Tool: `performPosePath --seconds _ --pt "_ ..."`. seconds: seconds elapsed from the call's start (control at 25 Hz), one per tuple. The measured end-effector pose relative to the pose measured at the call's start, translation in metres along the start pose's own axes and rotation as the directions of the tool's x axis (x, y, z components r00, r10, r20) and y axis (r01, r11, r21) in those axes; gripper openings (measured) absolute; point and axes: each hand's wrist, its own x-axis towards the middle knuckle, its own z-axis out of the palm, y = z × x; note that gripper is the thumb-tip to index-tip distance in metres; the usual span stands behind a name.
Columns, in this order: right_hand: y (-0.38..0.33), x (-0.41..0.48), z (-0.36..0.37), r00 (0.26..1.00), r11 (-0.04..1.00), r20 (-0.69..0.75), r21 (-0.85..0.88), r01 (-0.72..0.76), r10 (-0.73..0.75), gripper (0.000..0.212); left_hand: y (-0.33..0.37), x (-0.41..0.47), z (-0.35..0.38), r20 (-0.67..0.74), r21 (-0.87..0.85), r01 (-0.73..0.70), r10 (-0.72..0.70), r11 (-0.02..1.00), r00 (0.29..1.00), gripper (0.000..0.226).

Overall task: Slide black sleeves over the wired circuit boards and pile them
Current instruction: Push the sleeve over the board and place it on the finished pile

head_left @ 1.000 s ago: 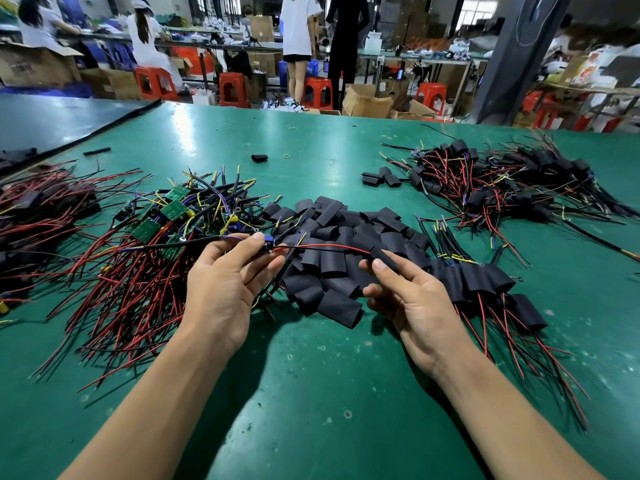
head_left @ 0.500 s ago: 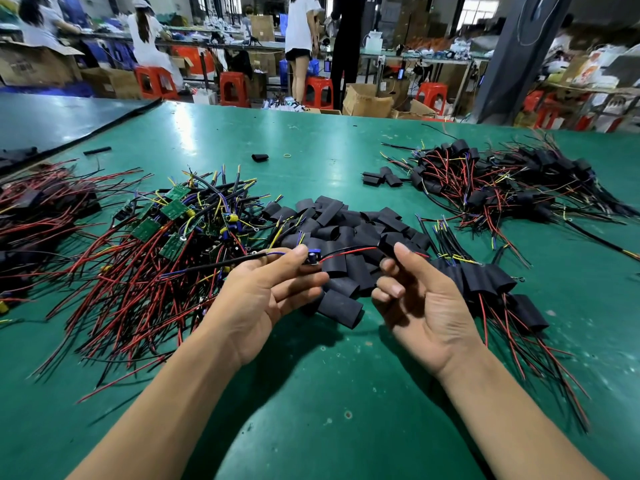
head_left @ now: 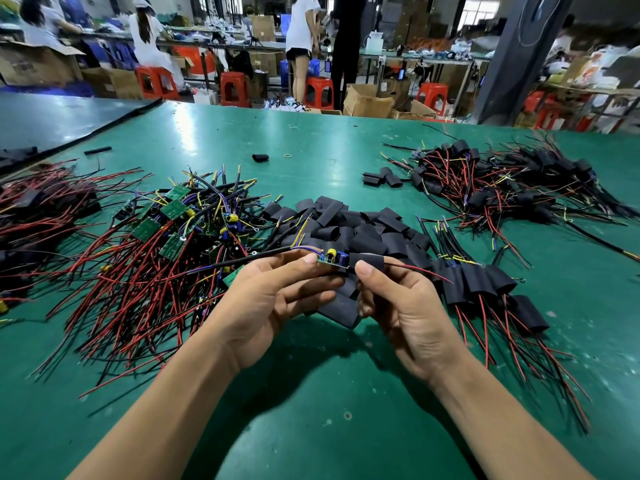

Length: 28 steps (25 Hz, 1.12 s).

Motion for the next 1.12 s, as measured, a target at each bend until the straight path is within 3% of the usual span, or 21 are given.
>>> performPosePath --seconds 0.6,0.92,1.0,1.12 --pt "0.005 -0.0008 0.0026 0.999 0.998 0.031 -0.06 0.035 -0.033 0.034 -0.0052 0.0003 0.0024 -0.007 -0.008 0.004 -0.004 1.0 1.0 0.029" --pt "0.0082 -0.0033 0.0014 0.992 0.906 0.025 -0.407 0.12 -0.121 0.031 -0.0076 -0.0022 0.0016 0.056 0.133 -0.018 0.011 0.991 0.998 0.018" --pt "0.0066 -0.003 0.0005 0.986 0.903 0.047 -0.397 0.164 -0.158 0.027 -0.0077 -0.0017 0.0016 0.055 0.143 -0.007 0.0 0.99 0.999 0.014" --pt "0.0059 -0.0021 -0.0001 0.98 0.916 0.067 -0.349 0.197 -0.186 0.037 -0.007 -0.0014 0.0014 0.053 0.143 0.0 -0.008 0.99 0.999 0.01"
